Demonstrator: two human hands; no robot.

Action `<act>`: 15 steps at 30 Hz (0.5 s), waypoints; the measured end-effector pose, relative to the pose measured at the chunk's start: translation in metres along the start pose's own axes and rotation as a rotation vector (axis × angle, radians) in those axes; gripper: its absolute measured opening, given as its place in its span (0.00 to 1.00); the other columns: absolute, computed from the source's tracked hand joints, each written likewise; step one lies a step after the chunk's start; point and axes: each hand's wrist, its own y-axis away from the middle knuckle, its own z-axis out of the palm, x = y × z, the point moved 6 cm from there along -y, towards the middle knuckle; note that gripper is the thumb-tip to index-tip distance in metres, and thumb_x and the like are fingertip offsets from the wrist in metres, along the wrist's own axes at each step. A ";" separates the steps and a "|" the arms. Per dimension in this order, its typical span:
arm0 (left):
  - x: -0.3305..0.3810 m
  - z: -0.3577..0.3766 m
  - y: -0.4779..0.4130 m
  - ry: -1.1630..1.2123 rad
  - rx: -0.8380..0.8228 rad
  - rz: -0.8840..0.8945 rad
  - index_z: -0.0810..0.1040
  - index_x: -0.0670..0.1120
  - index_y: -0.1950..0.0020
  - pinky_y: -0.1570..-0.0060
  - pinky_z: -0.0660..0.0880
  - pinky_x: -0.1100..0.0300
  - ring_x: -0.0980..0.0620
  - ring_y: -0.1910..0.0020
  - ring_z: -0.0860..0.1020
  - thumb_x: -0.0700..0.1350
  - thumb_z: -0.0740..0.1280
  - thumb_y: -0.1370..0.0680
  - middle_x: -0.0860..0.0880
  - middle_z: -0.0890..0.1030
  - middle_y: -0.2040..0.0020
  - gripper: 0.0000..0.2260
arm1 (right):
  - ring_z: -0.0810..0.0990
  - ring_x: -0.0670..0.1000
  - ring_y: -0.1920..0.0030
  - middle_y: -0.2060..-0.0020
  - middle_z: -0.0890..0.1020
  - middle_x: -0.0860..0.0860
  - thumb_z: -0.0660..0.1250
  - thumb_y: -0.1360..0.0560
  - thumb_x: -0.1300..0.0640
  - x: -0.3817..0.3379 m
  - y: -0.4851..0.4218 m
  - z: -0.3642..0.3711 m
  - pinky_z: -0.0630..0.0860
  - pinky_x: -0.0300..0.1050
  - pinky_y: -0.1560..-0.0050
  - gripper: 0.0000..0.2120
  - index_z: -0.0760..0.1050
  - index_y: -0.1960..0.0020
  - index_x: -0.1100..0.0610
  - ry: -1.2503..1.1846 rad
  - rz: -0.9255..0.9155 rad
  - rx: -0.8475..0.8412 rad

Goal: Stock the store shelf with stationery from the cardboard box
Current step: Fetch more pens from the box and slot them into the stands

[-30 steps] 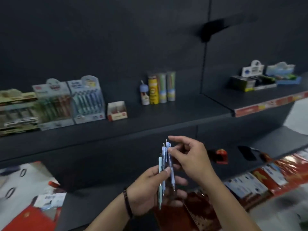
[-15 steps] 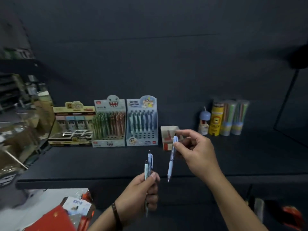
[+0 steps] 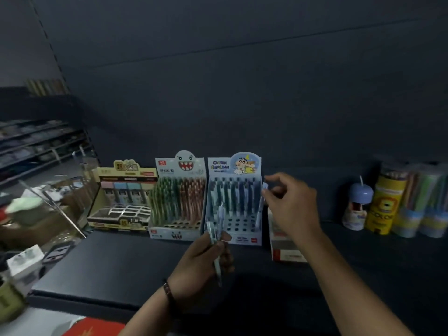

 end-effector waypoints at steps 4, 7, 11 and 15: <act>0.008 -0.008 -0.026 -0.050 -0.047 0.048 0.77 0.37 0.37 0.55 0.78 0.48 0.43 0.57 0.79 0.39 0.61 0.14 0.39 0.77 0.56 0.10 | 0.83 0.39 0.60 0.63 0.84 0.40 0.75 0.21 0.54 0.008 -0.017 0.014 0.79 0.32 0.58 0.06 0.83 0.45 0.47 0.059 0.011 0.033; 0.020 -0.016 -0.043 -0.105 -0.152 0.041 0.78 0.42 0.34 0.54 0.78 0.44 0.36 0.54 0.81 0.42 0.61 0.14 0.33 0.80 0.50 0.11 | 0.83 0.36 0.57 0.60 0.85 0.39 0.75 0.21 0.55 0.010 -0.024 0.023 0.76 0.26 0.58 0.06 0.83 0.45 0.49 0.077 0.015 0.066; 0.030 -0.025 -0.060 -0.158 -0.280 -0.019 0.80 0.54 0.35 0.54 0.81 0.40 0.38 0.54 0.82 0.48 0.61 0.14 0.36 0.82 0.48 0.11 | 0.83 0.39 0.61 0.61 0.85 0.41 0.75 0.22 0.55 0.013 -0.029 0.039 0.78 0.31 0.57 0.08 0.84 0.43 0.49 0.142 0.017 0.060; 0.025 -0.034 -0.077 -0.198 -0.323 0.002 0.75 0.51 0.30 0.63 0.75 0.50 0.41 0.62 0.77 0.47 0.60 0.13 0.38 0.80 0.54 0.12 | 0.82 0.37 0.60 0.57 0.87 0.43 0.75 0.22 0.54 0.012 -0.028 0.049 0.74 0.24 0.56 0.10 0.84 0.41 0.49 0.175 0.037 0.080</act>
